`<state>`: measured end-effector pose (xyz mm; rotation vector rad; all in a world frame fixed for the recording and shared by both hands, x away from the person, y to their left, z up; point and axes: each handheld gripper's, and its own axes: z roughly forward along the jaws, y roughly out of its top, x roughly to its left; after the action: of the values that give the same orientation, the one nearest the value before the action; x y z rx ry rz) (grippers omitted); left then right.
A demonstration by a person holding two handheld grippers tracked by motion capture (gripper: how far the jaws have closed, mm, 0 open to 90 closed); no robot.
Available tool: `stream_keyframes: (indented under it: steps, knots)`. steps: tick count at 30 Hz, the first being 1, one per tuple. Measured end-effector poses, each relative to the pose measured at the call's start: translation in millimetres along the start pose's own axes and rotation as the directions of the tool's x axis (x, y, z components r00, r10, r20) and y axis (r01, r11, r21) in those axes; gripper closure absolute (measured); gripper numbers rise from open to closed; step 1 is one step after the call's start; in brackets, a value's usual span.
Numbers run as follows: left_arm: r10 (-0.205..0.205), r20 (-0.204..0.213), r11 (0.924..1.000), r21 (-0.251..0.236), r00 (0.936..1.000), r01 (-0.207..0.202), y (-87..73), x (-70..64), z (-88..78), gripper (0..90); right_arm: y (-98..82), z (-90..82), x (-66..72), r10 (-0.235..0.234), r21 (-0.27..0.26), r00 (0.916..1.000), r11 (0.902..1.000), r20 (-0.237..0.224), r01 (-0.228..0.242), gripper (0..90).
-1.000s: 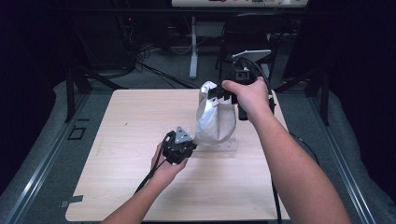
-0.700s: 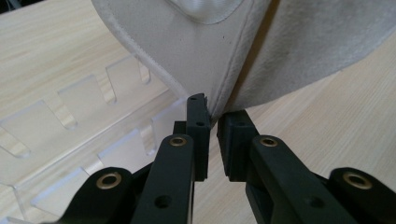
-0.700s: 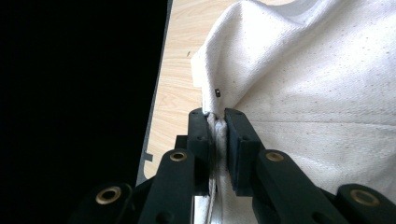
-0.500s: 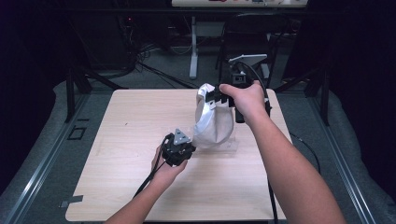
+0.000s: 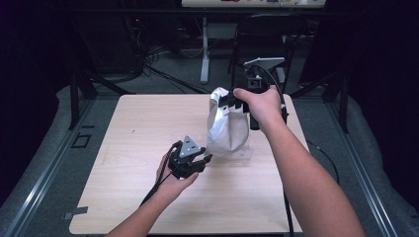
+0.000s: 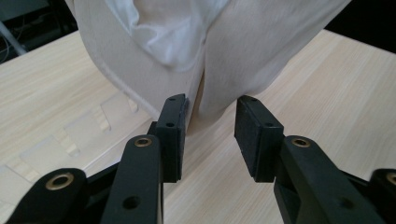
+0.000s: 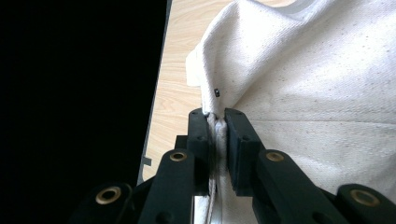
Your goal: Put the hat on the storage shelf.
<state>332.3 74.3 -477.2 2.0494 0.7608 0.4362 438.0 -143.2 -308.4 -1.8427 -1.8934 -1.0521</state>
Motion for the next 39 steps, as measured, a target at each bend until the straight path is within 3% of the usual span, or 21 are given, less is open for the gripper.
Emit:
stream_keyframes:
  steps: [4, 15, 24, 32, 39]
  knots:
    - [0.010, 0.000, 0.9999, -0.006, 1.0000, -0.010, 5.0, -1.2, -2.6, 64.2, 0.2, 1.7, 0.3, -0.006, 0.000, 1.0000, 1.0000, -0.004, 0.006, 81.5]
    - [0.029, -0.057, 0.9994, 0.019, 0.9980, -0.028, 7.1, 1.4, 1.4, 83.3, 0.2, 1.5, 0.0, -0.001, 0.009, 1.0000, 1.0000, -0.002, 0.001, 81.4]
    - [0.033, -0.079, 0.9992, 0.026, 0.9964, -0.031, 7.0, 1.1, 0.9, 84.7, 0.1, 2.2, -3.2, -0.006, 0.017, 1.0000, 0.9998, 0.002, 0.006, 81.1]
    - [-0.024, -0.081, 0.9996, 0.015, 0.9964, 0.025, 1.9, 5.0, -0.1, 85.0, -0.6, 8.5, -1.2, -0.013, 0.016, 0.9999, 0.9998, 0.009, 0.013, 81.0]
    - [-0.027, -0.088, 0.9993, 0.023, 0.9958, 0.029, -2.7, 7.7, -0.4, 85.3, -1.9, 16.8, 3.0, -0.033, 0.029, 0.9992, 0.9990, 0.021, 0.033, 80.1]
